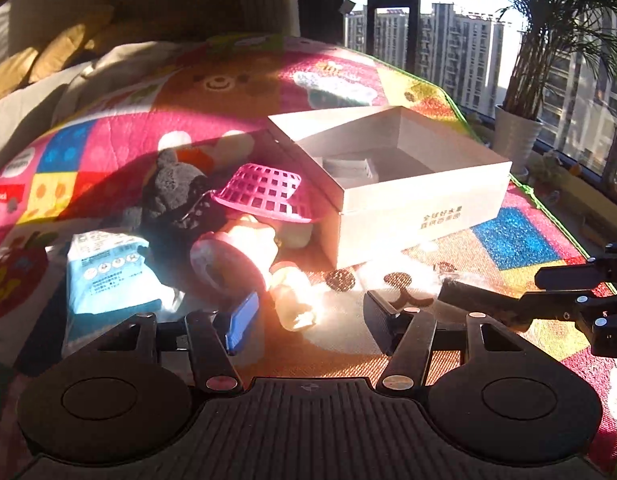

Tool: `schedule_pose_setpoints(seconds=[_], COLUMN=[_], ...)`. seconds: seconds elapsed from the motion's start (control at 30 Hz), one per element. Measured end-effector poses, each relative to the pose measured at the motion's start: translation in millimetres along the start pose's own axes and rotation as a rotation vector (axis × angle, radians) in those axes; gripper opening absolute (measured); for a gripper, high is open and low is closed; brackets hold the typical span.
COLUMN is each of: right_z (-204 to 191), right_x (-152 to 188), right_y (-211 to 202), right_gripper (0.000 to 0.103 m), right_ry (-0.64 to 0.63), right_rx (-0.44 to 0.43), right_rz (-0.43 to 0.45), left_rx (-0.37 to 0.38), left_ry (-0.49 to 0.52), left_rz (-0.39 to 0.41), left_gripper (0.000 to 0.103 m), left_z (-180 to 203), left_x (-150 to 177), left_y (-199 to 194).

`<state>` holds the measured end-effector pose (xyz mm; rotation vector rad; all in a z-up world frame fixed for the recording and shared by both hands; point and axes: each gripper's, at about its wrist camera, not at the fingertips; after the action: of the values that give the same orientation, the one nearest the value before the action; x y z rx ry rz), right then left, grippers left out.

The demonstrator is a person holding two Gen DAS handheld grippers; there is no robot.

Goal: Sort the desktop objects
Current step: 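Grasp the black item in the clear bag with the right tool while the left tool reaches the small bottle, then close the left tool on the small red-capped bottle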

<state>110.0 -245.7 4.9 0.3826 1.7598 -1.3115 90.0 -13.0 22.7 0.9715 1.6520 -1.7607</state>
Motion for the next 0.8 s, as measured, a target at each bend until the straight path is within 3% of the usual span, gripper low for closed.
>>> schedule_pose_setpoints(seconds=[0.13, 0.3, 0.37, 0.47, 0.57, 0.73, 0.8], right_z=[3, 3, 1, -4, -7, -9, -10], right_x=[2, 8, 10, 13, 12, 9, 8], right_y=[7, 8, 7, 7, 10, 11, 14], right_gripper=[0.035, 0.036, 0.040, 0.042, 0.042, 0.042, 0.042], right_ry=[0.042, 0.025, 0.009, -0.018, -0.043, -0.072, -0.088], right_rx=[-0.034, -0.036, -0.034, -0.032, -0.019, 0.003, 0.002], right_rz=[0.008, -0.006, -0.007, -0.012, -0.015, -0.010, -0.015], left_rx=[-0.037, -0.078, -0.082, -0.072, -0.027, 0.127, 0.155], left_ry=[0.029, 0.019, 0.015, 0.018, 0.028, 0.062, 0.073], left_rz=[-0.021, -0.060, -0.064, -0.057, -0.056, -0.084, -0.106], left_gripper=[0.063, 0.036, 0.030, 0.029, 0.029, 0.029, 0.033], left_z=[8, 4, 3, 4, 8, 22, 26], left_x=[-5, -5, -4, -4, 0, 21, 30], left_y=[17, 28, 27, 21, 9, -24, -31])
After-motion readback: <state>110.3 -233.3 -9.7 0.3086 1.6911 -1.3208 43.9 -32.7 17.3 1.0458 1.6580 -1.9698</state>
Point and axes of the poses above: each gripper's, at about its wrist camera, not at the fingertips, and y roughly the way its jaws point, z to its right, x to its underside, and after that the axes turned 1 degree about -y, right-handed
